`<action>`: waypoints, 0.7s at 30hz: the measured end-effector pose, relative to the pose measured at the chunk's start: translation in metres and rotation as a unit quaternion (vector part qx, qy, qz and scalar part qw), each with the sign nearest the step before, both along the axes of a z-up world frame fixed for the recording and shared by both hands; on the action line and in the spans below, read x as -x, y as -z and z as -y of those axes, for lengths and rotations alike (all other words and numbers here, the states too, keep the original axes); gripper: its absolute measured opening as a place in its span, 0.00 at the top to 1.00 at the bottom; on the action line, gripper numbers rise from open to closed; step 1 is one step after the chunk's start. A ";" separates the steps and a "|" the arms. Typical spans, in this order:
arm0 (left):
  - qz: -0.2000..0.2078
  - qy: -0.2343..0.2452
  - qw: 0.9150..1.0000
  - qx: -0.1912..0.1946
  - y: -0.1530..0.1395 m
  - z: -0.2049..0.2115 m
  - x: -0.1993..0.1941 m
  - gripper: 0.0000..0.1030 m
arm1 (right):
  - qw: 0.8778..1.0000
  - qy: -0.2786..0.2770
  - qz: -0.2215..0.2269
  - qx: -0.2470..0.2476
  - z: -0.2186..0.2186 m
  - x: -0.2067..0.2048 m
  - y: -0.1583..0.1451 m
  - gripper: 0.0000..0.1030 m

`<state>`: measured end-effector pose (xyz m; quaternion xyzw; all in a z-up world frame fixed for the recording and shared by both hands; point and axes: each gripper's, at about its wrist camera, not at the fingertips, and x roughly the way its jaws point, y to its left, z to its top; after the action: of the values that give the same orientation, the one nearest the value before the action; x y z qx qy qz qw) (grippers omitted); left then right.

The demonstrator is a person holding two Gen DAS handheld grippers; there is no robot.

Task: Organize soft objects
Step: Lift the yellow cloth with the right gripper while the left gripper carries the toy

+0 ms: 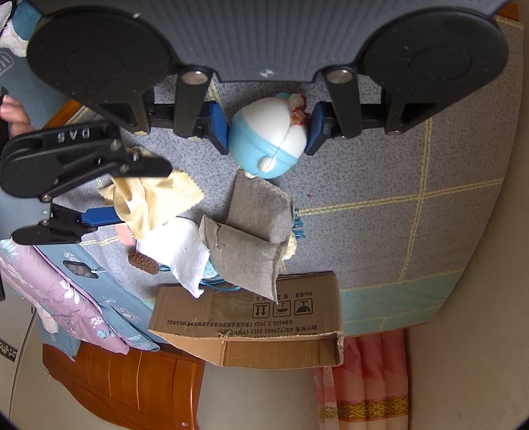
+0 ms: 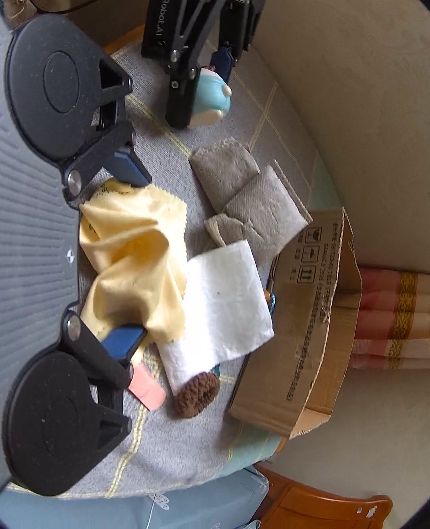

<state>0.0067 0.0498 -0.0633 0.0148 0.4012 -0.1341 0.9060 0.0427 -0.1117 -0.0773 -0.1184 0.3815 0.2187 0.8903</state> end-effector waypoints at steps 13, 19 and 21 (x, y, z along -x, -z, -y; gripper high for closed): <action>0.008 0.015 1.000 -0.020 -0.016 0.000 0.005 0.55 | 1.000 -0.001 0.015 0.008 0.004 0.015 -0.019 0.80; 0.028 0.031 0.999 -0.022 -0.045 0.001 0.001 0.55 | 0.999 0.007 0.043 0.011 0.021 0.015 -0.046 0.80; 0.037 0.037 0.998 -0.025 -0.055 0.003 -0.005 0.55 | 0.999 0.009 0.052 0.010 0.025 0.013 -0.056 0.80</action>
<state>0.0122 0.0470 -0.0081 0.0575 0.3695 -0.1564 0.9142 0.0299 -0.1367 -0.0209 -0.1348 0.3376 0.2004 0.9098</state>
